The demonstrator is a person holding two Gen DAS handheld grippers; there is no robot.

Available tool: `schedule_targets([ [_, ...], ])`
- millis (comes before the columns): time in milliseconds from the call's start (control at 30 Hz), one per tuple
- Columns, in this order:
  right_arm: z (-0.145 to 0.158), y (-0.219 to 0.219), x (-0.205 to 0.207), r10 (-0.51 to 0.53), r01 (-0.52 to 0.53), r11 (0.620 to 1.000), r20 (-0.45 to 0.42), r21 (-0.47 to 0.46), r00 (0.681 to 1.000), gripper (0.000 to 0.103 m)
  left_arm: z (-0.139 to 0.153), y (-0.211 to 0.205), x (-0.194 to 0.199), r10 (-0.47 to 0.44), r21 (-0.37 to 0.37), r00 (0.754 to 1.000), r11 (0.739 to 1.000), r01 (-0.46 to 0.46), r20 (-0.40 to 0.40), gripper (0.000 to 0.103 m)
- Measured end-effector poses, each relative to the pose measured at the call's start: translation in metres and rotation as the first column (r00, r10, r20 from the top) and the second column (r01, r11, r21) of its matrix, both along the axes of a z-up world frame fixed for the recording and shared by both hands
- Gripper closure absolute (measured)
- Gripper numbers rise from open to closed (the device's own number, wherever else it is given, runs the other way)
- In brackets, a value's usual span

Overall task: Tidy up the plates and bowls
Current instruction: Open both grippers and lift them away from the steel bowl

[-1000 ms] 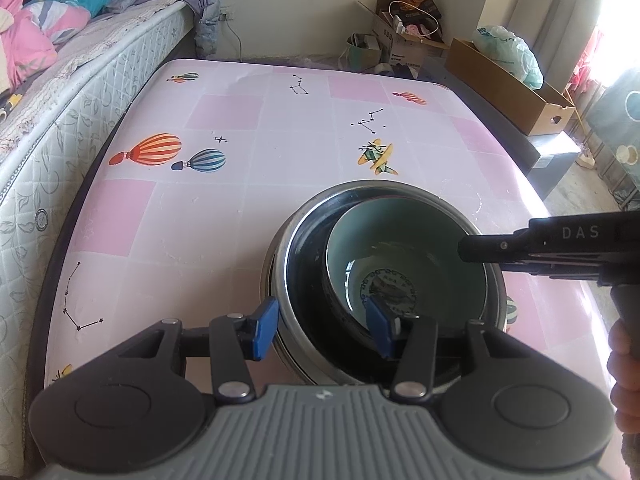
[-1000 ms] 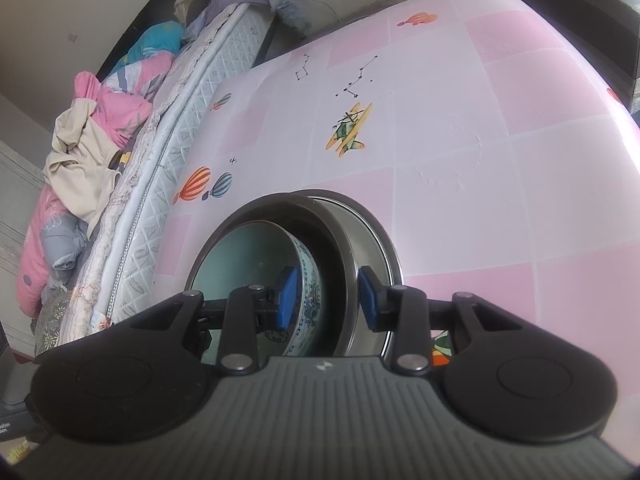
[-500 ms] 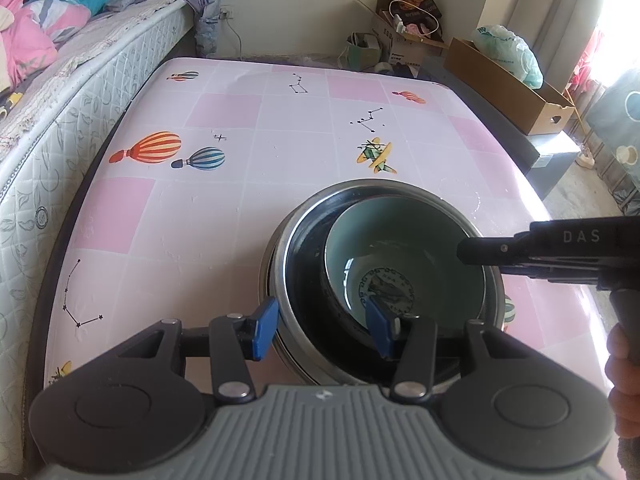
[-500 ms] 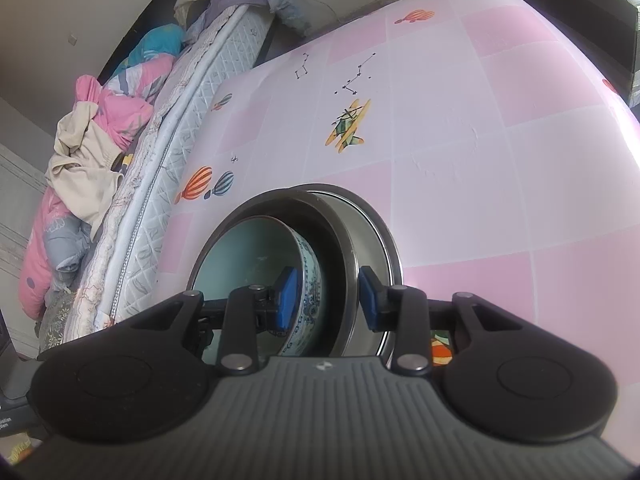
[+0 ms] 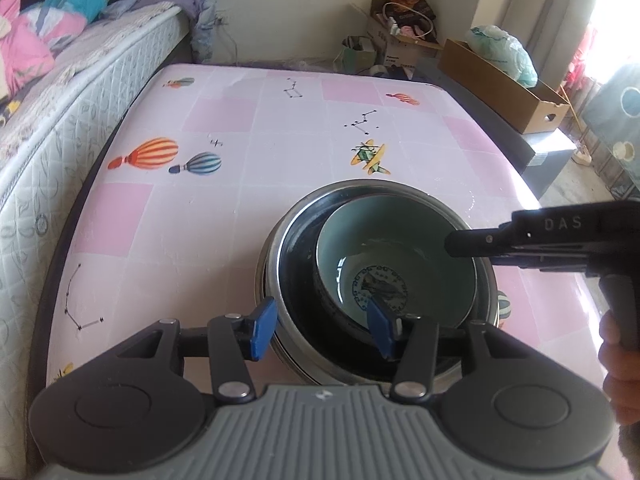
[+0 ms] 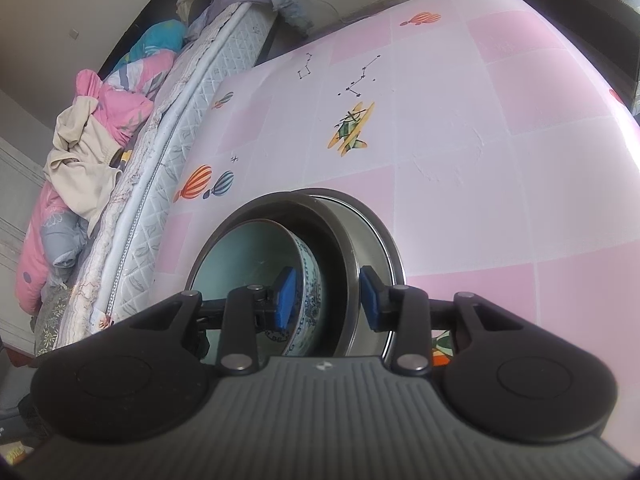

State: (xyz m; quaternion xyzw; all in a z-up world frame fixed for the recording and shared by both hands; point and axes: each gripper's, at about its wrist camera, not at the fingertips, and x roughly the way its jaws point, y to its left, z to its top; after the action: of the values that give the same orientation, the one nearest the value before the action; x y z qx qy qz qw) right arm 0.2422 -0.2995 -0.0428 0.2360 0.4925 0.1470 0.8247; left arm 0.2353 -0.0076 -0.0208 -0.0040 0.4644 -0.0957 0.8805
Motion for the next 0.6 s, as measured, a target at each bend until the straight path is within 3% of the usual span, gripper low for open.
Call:
schedule_targets([
  [100,0.002,0.000,0.003,0.006,-0.006,1.000,-0.004,-0.010,1.000,0.069,0.002,0.009,-0.002,-0.012,-0.080,1.000,0.997,0.012,0.005,0.054],
  [233,0.015,0.001,-0.001,0.005,-0.003,0.998,0.035,-0.059,0.999,0.069,0.009,0.020,-0.008,-0.017,-0.127,0.998,0.992,0.025,0.064,0.057],
  [300,0.027,0.002,-0.006,0.021,-0.016,0.997,0.075,-0.073,0.997,0.069,0.011,0.022,-0.009,-0.037,-0.151,0.996,0.987,0.048,0.077,0.066],
  [467,0.041,0.012,-0.013,0.085,-0.075,0.992,0.101,-0.101,0.991,0.073,0.005,0.016,0.000,-0.072,-0.165,0.997,0.983,0.078,0.043,0.082],
  [600,0.035,0.025,-0.013,0.139,-0.126,0.980,0.074,-0.157,0.988,0.079,0.004,0.012,0.004,-0.067,-0.135,0.996,0.988,0.075,0.059,0.085],
])
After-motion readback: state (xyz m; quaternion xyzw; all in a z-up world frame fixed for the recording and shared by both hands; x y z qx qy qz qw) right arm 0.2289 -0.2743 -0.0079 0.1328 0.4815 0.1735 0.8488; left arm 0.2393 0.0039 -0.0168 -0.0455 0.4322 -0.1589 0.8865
